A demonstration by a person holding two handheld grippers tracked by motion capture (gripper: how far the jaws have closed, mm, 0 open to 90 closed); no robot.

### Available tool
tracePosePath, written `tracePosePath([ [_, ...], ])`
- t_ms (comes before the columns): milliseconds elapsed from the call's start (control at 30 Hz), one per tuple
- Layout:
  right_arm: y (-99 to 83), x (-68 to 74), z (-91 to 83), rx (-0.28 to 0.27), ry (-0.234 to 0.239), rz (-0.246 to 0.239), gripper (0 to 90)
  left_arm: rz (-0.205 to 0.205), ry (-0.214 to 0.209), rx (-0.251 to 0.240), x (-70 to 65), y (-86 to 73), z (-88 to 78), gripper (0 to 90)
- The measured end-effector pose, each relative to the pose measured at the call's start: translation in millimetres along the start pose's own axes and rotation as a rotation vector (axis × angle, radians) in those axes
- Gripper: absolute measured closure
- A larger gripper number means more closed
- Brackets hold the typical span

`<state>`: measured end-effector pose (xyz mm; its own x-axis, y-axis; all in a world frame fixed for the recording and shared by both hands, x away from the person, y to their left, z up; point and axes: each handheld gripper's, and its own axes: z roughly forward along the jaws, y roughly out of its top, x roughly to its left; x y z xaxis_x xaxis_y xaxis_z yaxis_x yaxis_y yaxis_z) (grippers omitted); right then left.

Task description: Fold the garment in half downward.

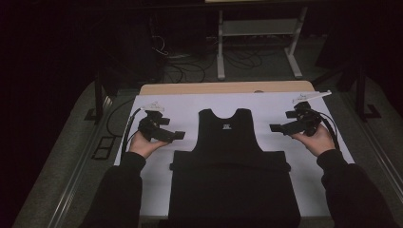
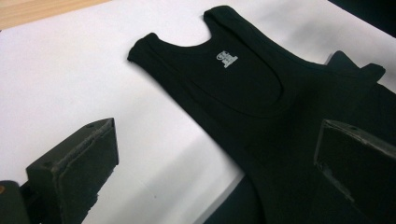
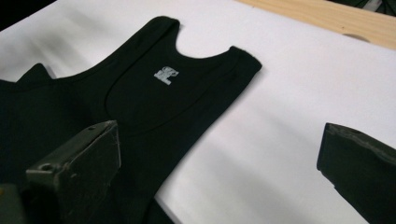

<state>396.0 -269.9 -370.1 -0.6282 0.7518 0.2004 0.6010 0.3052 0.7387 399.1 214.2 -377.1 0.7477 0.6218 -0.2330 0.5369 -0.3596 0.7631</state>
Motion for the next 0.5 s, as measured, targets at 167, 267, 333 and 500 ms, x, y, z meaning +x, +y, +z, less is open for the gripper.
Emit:
tracePosePath([
  [167,6.7,-5.8,1.0,-0.011,-0.003,0.007,0.0,-0.012,-0.012,-0.008,4.4,7.2,2.9,0.0],
  [267,11.5,-10.7,2.6,-0.017,-0.002,0.012,0.0,-0.011,-0.018,-0.006,6.6,12.0,4.6,0.0],
  [333,12.6,-11.6,3.0,-0.017,-0.002,0.015,0.0,-0.015,-0.016,-0.001,8.2,14.9,5.9,0.0],
  [500,17.6,-15.8,4.6,-0.018,-0.01,0.016,0.0,-0.02,-0.019,-0.007,11.5,20.3,9.6,0.0],
])
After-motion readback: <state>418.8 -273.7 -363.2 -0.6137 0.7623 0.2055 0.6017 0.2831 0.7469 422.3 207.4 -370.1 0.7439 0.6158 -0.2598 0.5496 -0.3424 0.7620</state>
